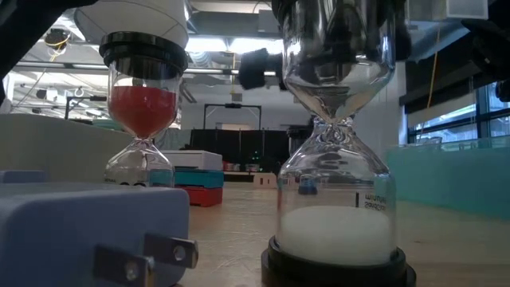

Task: Pick & Place Office items
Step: Put the the bottom blue hourglass into the gray bin

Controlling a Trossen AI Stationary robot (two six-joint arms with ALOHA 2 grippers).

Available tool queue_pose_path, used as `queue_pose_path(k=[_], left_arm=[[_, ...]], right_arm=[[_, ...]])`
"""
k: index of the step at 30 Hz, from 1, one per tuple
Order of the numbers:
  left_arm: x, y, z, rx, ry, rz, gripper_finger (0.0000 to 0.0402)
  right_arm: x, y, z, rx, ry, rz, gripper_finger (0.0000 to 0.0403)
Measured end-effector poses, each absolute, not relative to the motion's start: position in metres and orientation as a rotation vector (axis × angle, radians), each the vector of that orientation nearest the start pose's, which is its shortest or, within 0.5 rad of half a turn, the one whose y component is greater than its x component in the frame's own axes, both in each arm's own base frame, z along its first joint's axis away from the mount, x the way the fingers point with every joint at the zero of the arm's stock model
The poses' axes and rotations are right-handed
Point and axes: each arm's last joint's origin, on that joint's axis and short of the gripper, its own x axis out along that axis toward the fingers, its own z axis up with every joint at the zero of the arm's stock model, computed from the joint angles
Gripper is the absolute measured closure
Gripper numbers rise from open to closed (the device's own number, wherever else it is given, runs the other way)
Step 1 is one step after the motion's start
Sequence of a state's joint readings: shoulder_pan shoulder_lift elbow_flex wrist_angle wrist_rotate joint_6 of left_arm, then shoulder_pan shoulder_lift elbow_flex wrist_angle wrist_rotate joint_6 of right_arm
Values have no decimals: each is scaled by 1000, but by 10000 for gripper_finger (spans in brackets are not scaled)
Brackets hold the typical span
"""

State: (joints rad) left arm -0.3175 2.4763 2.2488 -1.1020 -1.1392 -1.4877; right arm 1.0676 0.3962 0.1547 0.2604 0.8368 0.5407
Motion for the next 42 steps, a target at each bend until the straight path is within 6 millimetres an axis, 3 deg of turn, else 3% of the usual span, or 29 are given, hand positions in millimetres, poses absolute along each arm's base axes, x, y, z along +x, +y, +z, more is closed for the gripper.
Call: queue_pose_path(k=[10,19,24,27,33,42], left_arm=[[462,-140,165,-300,150,1217,287],[430,-128,123,-353,34,1306,288],[405,-125,99,-229,-113,1221,288],[397,-127,91,-170,-116,1187,287],[395,-127,87,-140,-94,1186,288],[410,-123,77,-195,20,1258,284]], right_arm=[[75,91,207,554,51,228,3],[75,91,207,554,52,228,3],[75,91,207,554,52,228,3],[75,91,207,554,52,228,3],[75,91,207,554,52,228,3],[75,91,207,554,52,228,3]])
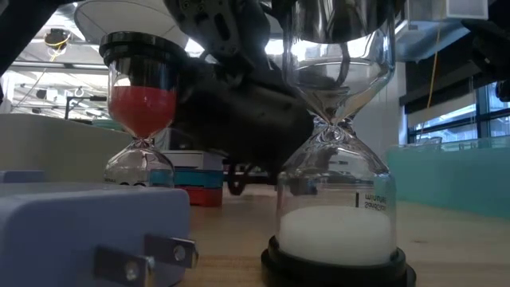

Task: Pick & Place Office items
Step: Put the the bottom blue hourglass into the gray bin

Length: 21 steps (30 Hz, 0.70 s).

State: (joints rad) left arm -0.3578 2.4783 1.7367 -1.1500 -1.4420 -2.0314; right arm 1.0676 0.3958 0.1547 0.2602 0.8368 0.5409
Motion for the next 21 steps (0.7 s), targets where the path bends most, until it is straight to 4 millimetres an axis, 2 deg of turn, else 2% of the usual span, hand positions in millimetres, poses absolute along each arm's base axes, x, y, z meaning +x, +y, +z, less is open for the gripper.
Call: queue_pose_path(k=[10,21], left_arm=[[416,-121,75,-255,59,1274,279],[416,-122,75,-259,61,1274,240]], right_arm=[[75,91,207,554,52,228,3],[75,91,207,554,52,228,3]])
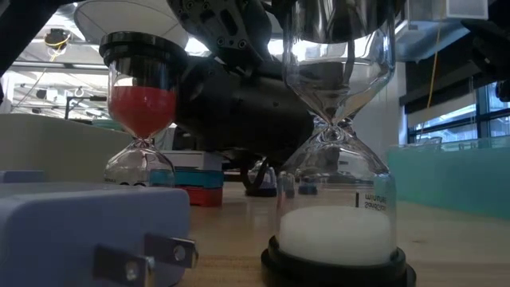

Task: Pick & Place Office items
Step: Put the the bottom blue hourglass into the gray bin

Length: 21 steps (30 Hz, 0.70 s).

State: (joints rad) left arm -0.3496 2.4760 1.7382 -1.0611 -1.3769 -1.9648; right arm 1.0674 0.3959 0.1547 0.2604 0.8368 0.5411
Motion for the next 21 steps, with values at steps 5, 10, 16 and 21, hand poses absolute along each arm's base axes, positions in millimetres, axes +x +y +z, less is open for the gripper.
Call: queue_pose_path(k=[5,10,16,21], left_arm=[[416,-122,75,-256,57,1273,216],[415,-131,76,-203,59,1241,183],[412,-145,78,-179,74,1204,134],[413,-153,83,-186,76,1189,97]], right_arm=[[75,91,207,554,52,228,3],[75,91,207,554,51,228,3],[75,91,207,554,52,228,3],[75,91,207,554,52,228,3]])
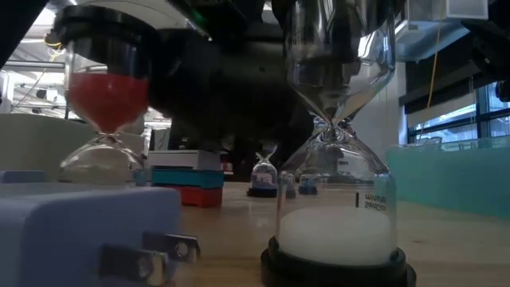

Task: Pick & Place Office items
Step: Put the the bottom blue hourglass into the gray bin

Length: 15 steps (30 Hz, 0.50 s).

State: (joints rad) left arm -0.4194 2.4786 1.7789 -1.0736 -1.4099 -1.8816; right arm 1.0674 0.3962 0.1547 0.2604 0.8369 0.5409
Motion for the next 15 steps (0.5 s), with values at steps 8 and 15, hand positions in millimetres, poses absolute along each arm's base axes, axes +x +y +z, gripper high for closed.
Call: queue_pose_path(k=[8,15], left_arm=[[423,-146,96,-283,179,1244,82],[426,-143,115,-344,244,1297,82]], right_arm=[[75,91,207,554,52,228,3],[75,91,207,554,52,228,3]])
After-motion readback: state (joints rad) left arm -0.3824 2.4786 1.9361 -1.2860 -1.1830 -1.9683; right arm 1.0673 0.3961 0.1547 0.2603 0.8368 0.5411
